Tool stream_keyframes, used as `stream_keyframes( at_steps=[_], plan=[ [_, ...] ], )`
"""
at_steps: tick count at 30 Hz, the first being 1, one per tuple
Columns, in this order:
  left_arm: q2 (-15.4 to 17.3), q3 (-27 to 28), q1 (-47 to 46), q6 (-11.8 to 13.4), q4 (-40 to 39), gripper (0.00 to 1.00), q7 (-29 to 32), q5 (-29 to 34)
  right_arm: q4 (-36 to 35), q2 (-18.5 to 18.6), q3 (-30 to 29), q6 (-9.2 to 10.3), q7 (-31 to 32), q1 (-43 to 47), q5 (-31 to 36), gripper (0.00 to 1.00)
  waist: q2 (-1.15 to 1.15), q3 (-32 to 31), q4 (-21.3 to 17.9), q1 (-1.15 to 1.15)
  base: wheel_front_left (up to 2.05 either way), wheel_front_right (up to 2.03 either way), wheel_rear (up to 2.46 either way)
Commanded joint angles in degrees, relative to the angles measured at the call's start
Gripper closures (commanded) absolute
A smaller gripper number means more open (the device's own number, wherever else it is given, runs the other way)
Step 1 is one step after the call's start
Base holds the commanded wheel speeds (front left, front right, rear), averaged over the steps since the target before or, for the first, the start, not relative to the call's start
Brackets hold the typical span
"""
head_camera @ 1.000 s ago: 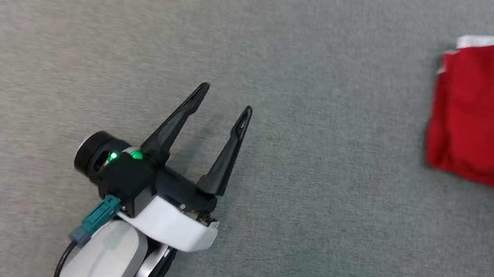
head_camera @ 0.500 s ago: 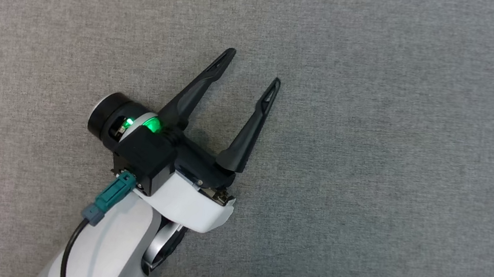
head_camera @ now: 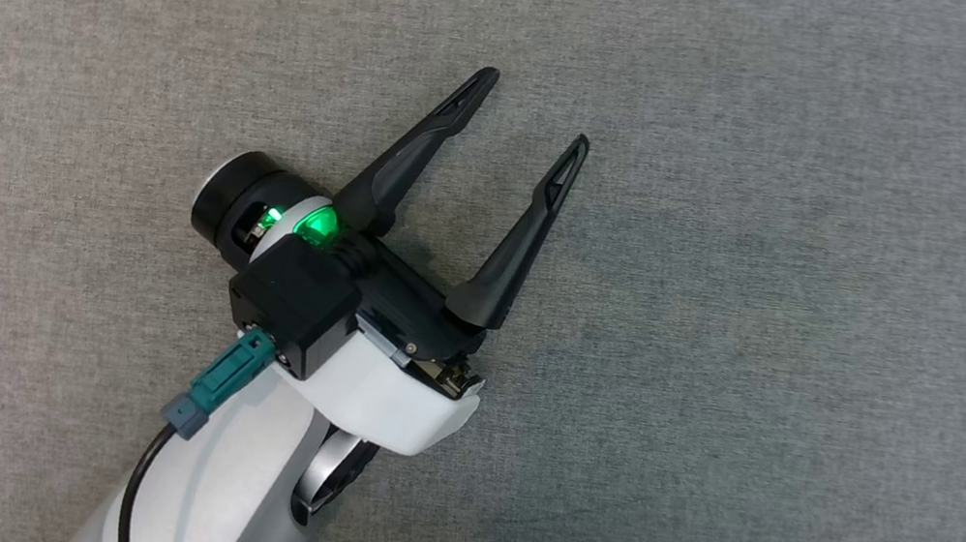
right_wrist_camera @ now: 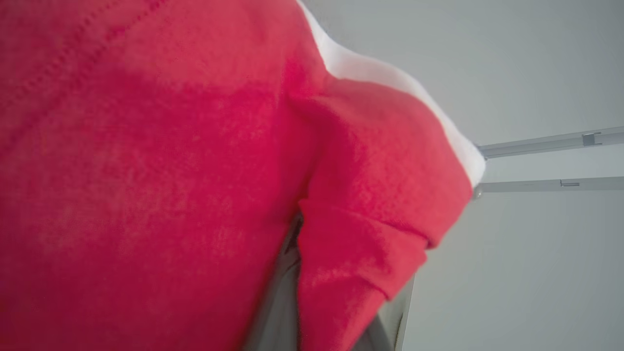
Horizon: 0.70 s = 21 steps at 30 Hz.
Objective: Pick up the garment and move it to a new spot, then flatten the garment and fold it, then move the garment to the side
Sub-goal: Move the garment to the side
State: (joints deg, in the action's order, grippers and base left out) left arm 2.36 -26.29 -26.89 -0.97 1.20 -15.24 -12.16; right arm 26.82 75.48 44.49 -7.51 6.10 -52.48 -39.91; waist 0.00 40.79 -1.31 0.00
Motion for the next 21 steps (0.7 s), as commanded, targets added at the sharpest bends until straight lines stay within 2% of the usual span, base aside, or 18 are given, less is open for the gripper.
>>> stream_keyframes(
  at_steps=[1,11,12,13,21],
  plan=[
    [1.0,0.6,0.0,0.2,1.7,0.0,0.4,-0.2,0.9,-0.1,-0.6,0.04,-0.2,0.3,0.5,1.0,0.0,0.4,0.4,0.0,0.0,0.0,0.0],
    [1.4,0.2,0.1,0.7,2.2,0.0,0.4,-0.7,7.5,-3.5,-2.6,0.04,-1.3,0.8,6.9,1.0,0.0,1.2,1.7,0.0,0.0,0.0,0.0],
    [1.4,0.3,0.1,0.7,2.2,0.0,0.4,-0.7,8.0,-3.9,-3.0,0.04,-1.7,0.7,7.2,0.59,0.0,1.1,1.8,0.0,0.0,0.0,0.0],
    [1.4,0.4,0.1,0.7,2.3,0.0,0.4,-0.6,8.6,-4.5,-3.3,0.04,-1.8,0.7,7.3,0.0,0.0,1.0,1.8,0.0,0.0,0.0,0.0],
    [1.0,0.6,0.6,1.0,1.8,0.0,0.4,-0.9,10.5,-6.5,-5.1,0.04,-3.2,-0.5,9.6,0.0,0.0,-0.8,1.8,0.0,0.0,0.0,0.0]
  ],
)
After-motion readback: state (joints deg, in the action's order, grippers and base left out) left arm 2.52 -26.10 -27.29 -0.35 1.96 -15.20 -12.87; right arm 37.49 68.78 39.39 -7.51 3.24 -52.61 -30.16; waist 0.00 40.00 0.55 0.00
